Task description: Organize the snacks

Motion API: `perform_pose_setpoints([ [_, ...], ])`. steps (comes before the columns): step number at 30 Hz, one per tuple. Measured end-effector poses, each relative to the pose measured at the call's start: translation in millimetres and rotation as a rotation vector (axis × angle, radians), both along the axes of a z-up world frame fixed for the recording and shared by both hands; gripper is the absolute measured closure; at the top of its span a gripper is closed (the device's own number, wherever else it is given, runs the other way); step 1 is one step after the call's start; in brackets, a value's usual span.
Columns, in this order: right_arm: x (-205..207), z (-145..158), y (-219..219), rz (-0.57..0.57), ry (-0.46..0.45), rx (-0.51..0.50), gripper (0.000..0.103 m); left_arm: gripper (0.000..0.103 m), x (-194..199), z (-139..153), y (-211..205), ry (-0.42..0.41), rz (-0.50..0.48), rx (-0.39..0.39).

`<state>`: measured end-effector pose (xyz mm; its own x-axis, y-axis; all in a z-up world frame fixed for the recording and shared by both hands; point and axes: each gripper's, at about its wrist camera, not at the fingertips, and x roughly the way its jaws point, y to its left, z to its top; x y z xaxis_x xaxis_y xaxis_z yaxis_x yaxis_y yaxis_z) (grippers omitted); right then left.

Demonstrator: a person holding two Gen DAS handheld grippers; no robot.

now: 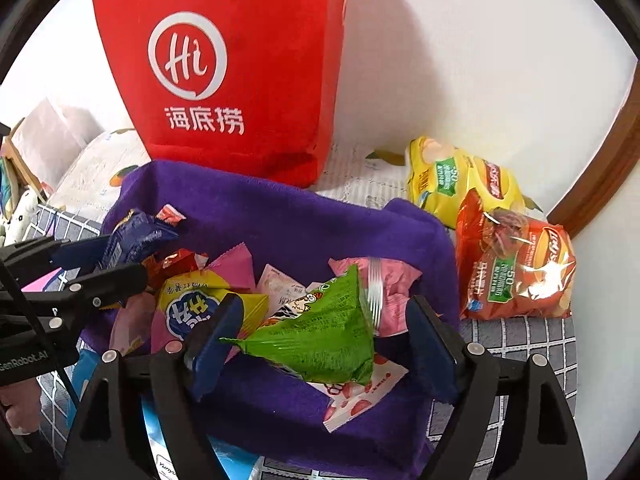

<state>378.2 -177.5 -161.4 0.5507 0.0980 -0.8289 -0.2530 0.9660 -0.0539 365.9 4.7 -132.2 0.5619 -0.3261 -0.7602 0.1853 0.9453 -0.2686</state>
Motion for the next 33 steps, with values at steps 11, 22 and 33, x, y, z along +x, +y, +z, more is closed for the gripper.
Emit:
perform_pose_setpoints([
  [11,-5.8,19.0,-10.4,-0.032,-0.053,0.028,0.021,0.036,-3.3,7.2,0.2,-0.003,0.004,-0.032],
  [22,-27.9,47.2,-12.8,-0.082,-0.106,0.053,0.021,0.034,-21.9,36.7,2.7,-0.058,-0.002,-0.016],
  [33,-94.6,81.8,-32.1,-0.169,-0.129,0.170,0.021,0.027,-70.1,77.8,-2.8,-0.136,-0.018,0.079],
])
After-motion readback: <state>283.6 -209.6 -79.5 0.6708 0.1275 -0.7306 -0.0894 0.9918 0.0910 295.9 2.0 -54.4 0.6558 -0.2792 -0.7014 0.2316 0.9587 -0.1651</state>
